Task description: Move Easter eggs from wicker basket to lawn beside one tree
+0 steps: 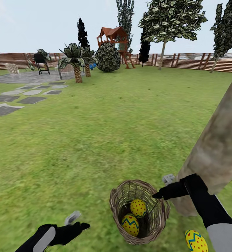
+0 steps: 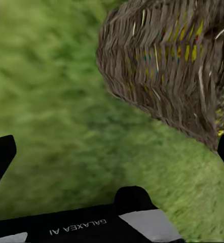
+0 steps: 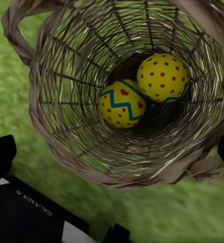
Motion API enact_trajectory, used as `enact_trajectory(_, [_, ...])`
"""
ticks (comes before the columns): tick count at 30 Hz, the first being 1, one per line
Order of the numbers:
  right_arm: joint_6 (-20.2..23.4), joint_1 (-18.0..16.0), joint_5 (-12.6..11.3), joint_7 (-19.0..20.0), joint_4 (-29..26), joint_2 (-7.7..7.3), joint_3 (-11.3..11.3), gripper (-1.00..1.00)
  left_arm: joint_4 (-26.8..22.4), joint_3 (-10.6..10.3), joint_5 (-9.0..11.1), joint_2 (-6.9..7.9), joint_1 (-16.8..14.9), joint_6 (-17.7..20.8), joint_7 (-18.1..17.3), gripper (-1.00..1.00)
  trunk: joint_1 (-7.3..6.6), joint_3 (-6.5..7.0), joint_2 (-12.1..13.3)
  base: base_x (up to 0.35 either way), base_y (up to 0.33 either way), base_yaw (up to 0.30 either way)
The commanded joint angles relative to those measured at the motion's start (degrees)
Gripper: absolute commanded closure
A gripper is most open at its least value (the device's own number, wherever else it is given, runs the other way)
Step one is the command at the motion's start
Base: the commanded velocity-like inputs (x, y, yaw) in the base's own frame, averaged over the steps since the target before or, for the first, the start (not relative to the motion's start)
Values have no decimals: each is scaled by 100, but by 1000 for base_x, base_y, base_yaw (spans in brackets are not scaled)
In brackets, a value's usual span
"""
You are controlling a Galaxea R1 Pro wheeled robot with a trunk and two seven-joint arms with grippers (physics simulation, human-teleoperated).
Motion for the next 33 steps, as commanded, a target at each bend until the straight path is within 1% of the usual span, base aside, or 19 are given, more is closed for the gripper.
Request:
enact_trajectory(1, [25,-3,51,-36,-8,9,4,-100,112,-22,15,104,-4,3,-535,-100,-1,-5,-2,0,0,0])
enact_trajectory(3, [25,-3,50,-142,-4,55,11,-100,254,27,18,169,-4,0,-926,-100,-1,-5,-2,0,0,0])
enact_trajectory(4, [25,-3,57,-292,-3,171,20,-100,384,169,16,285,-4,-70,-1272,-100,-1,-5,-2,0,0,0])
enact_trajectory(6, [25,-3,56,-623,0,296,40,-100,546,299,15,433,-4,-219,-1806,-100,-1,-5,-2,0,0,0])
enact_trajectory(9, [25,-3,48,-1106,8,435,119,-100,788,345,12,507,-4,-274,-2482,-100,-1,-5,-2,0,0,0])
enact_trajectory(10, [25,-3,47,-1370,13,565,186,-100,871,361,11,573,-4,-281,-2822,-100,-1,-5,-2,0,0,0])
enact_trajectory(11, [25,-3,46,-1503,14,627,222,-100,898,365,11,618,-4,-282,-2967,-100,-1,-5,-2,0,0,0])
enact_trajectory(12, [25,-3,46,-1570,14,658,238,-100,909,367,11,637,-4,-282,-3032,-100,-1,-5,-2,0,0,0])
enact_trajectory(15, [25,1,46,-2123,16,883,301,-100,1047,376,11,716,-4,-283,-3421,-100,-1,-5,-2,0,0,0])
enact_trajectory(17, [25,3,45,-2390,27,962,314,-100,1105,379,11,730,-4,-283,-3566,-100,-1,-5,-2,0,0,0])
enact_trajectory(19, [25,5,46,-2952,134,1158,322,-100,1139,377,11,796,-4,-283,-3821,-100,-1,-5,-2,0,0,0])
enact_trajectory(20, [22,5,46,-3160,184,1225,321,-100,1146,376,11,831,-4,-283,-3916,-100,-1,-5,-2,0,0,0])
enact_trajectory(21, [13,5,40,-3482,273,1306,325,-100,1153,374,11,876,-4,-283,-4093,-100,-1,-5,-2,0,0,0])
enact_trajectory(22, [-12,10,36,-3678,341,1343,326,-100,1161,373,11,897,-4,-285,-4224,-100,-1,-5,-2,0,0,0])
enact_trajectory(23, [-104,18,31,-3967,505,1410,349,-100,1240,373,11,923,-4,-289,-4469,-100,-1,-5,-2,0,0,0])
enact_trajectory(25, [-235,22,34,-4187,736,1498,393,-100,1376,377,11,939,-4,-291,-4721,-100,-1,-5,-2,11,0,0])
enact_trajectory(27, [-318,23,30,-4377,962,1546,418,-100,1476,380,11,970,-4,-304,-4894,-100,-1,-5,-2,111,0,0])
enact_trajectory(31, [-363,23,22,-4494,1153,1656,431,-100,1527,375,11,1023,-4,-382,-4983,-100,-1,-5,-2,154,19,0])
enact_trajectory(33, [-363,23,20,-4506,1175,1693,490,-100,1532,373,11,1028,-4,-393,-4996,-100,-1,-5,-2,35,5,0])
